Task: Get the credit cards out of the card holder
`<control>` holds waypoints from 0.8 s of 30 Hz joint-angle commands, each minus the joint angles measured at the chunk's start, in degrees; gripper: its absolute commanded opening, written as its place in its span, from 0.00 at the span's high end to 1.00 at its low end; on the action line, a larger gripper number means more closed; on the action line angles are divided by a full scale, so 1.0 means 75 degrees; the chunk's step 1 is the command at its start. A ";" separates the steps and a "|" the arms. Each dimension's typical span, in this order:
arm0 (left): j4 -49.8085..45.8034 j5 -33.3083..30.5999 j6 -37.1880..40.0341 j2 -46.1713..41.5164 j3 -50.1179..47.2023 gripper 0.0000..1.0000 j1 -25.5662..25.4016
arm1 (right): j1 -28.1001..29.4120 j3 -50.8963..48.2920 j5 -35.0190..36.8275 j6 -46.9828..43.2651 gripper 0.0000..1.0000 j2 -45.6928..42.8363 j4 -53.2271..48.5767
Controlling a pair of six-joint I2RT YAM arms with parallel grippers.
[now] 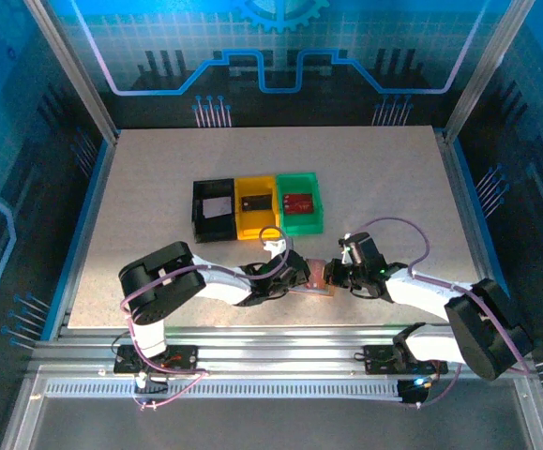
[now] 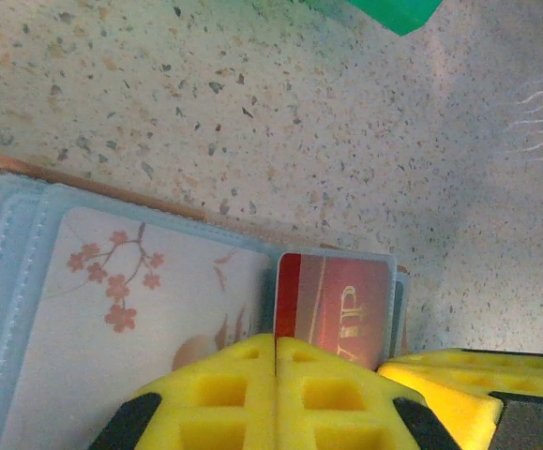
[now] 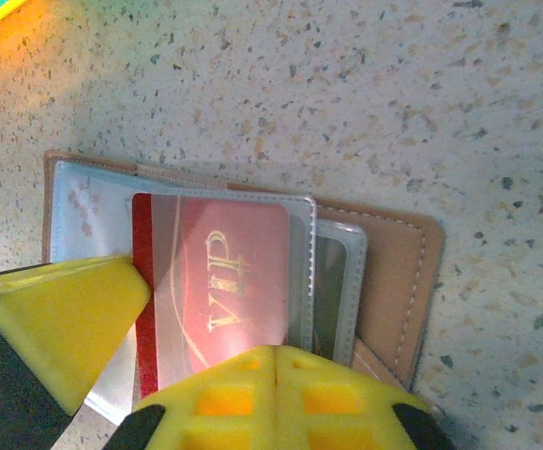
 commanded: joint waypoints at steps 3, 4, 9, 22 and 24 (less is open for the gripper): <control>0.1264 0.0683 -0.0024 0.0222 -0.0127 1.00 -0.0124 | 0.0007 -0.0365 0.0099 -0.0005 1.00 0.0251 -0.0882; 0.1357 0.0717 -0.0024 0.0222 -0.0156 1.00 -0.0124 | 0.0007 -0.0359 0.0101 0.0006 1.00 0.0237 -0.0900; 0.1690 0.0768 -0.0074 0.0139 -0.0408 1.00 -0.0124 | -0.0015 -0.0312 0.0191 -0.0021 1.00 0.0095 -0.1087; 0.1143 0.0597 -0.0010 -0.0568 -0.0957 1.00 -0.0113 | -0.0128 -0.0144 0.0396 -0.0115 1.00 -0.0178 -0.1584; 0.1087 0.0576 0.0009 -0.0683 -0.1066 1.00 -0.0089 | -0.0150 -0.0135 0.0401 -0.0136 1.00 -0.0213 -0.1648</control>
